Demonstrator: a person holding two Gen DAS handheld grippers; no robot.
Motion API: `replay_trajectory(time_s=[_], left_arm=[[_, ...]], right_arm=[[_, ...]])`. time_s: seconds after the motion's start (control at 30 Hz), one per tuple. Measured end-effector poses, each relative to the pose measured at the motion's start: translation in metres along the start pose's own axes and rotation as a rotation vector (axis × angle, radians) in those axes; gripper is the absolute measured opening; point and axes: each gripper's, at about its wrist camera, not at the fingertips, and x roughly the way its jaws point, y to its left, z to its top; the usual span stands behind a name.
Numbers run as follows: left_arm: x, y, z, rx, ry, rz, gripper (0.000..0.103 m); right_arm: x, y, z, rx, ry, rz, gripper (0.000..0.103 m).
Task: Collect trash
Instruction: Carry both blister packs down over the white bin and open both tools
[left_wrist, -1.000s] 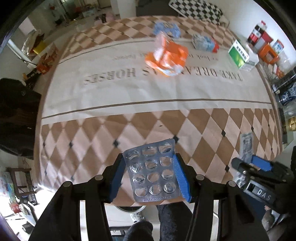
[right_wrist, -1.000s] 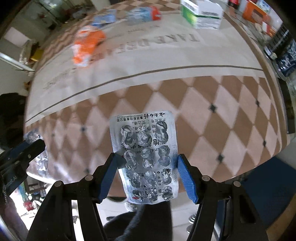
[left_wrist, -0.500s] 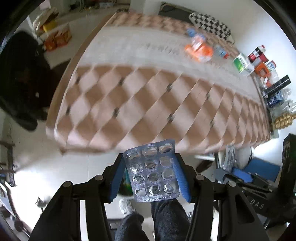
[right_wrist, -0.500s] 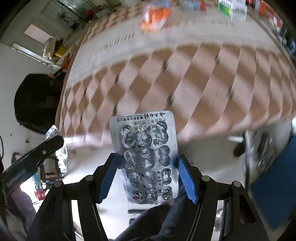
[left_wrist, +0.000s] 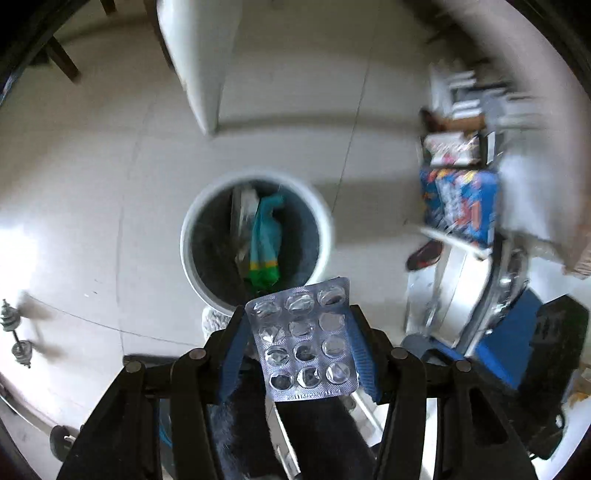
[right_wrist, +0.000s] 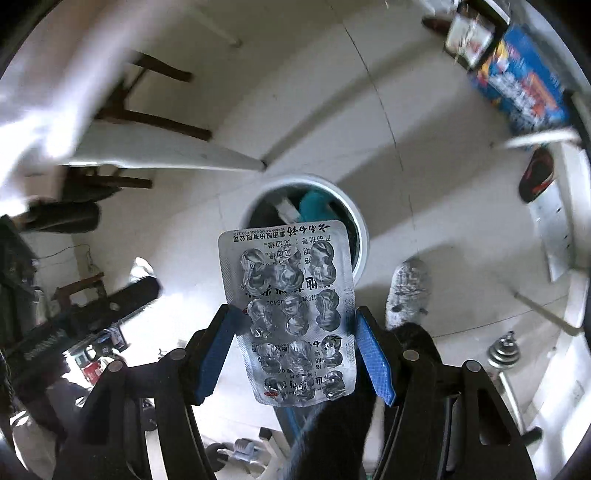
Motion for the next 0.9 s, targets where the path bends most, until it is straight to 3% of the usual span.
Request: replay_trajectory(time_s=[0.13, 0.2, 0.27, 0.33, 0.37, 0.43, 0.7, 0.9], left_arm=[[0.079, 0.039, 0.017, -0.005, 0.055, 0.044, 0.050], [0.101, 0.050, 0.021, -0.003, 0.049, 0.060, 0.055], [0.107, 0.060, 0.019, -0.014, 0.029, 0.069, 0.074], [0.109, 0.068, 0.016, -0.023, 0.004, 0.093, 0.091], [0.107, 0.071, 0.014, -0.026, -0.008, 0.106, 0.101], [0.102, 0.075, 0.008, -0.033, -0.028, 0.135, 0.102], [0.041, 0.051, -0.031, 0.028, -0.169, 0.287, 0.102], [-0.011, 0.019, -0.061, 0.083, -0.215, 0.303, 0.102]], right_arm=[[0.084, -0.017, 0.025, -0.032, 0.037, -0.017, 0.068], [0.111, -0.023, 0.031, -0.046, 0.056, -0.018, 0.068], [0.137, -0.030, 0.041, -0.060, 0.069, -0.005, 0.069], [0.149, -0.032, 0.039, -0.077, 0.067, 0.004, 0.078], [0.154, -0.033, 0.039, -0.082, 0.070, 0.005, 0.095], [0.158, -0.034, 0.038, -0.092, 0.071, 0.004, 0.101], [0.113, -0.021, 0.009, -0.188, 0.029, -0.125, 0.101], [0.044, 0.000, -0.021, -0.242, -0.037, -0.232, 0.101]])
